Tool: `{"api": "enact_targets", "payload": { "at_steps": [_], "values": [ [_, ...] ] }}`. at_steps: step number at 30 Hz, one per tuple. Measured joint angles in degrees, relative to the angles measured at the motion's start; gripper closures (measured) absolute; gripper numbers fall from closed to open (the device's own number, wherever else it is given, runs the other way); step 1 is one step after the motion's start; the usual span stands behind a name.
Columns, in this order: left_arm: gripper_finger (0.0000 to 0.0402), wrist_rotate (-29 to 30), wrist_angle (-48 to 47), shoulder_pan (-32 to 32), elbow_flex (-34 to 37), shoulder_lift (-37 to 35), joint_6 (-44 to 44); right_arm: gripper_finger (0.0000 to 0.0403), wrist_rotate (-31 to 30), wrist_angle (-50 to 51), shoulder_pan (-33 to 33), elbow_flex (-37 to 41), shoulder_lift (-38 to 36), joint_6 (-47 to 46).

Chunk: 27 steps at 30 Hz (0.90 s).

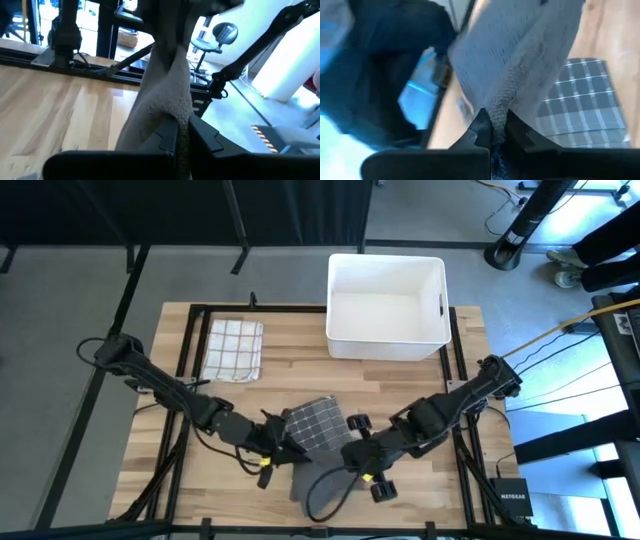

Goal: Fold towel
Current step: Adjust the stacked towels

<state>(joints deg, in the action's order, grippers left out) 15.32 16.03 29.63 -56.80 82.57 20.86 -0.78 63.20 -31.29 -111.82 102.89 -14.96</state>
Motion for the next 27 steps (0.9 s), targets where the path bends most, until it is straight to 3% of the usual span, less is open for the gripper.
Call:
{"api": "enact_targets", "payload": {
  "at_steps": [6,15,22,27],
  "values": [
    [0.0389,-0.7,7.5,0.0,0.0,4.5,-4.7,0.0384,2.1,3.1,0.1,-1.9,0.0,-2.6],
    [0.0389,-0.2,4.3,-0.3,0.0,4.5,-6.2,0.0382,-2.7,1.1,2.7,3.1,0.2,2.0],
    [0.0389,7.8,-2.3,-0.5,0.1,4.5,-6.5,0.0383,-2.7,-1.3,4.8,7.0,0.4,2.9],
    [0.0389,5.9,2.3,1.0,0.1,4.5,-13.3,0.0384,-1.8,-1.2,3.1,4.9,0.4,0.3]
  ]
}}
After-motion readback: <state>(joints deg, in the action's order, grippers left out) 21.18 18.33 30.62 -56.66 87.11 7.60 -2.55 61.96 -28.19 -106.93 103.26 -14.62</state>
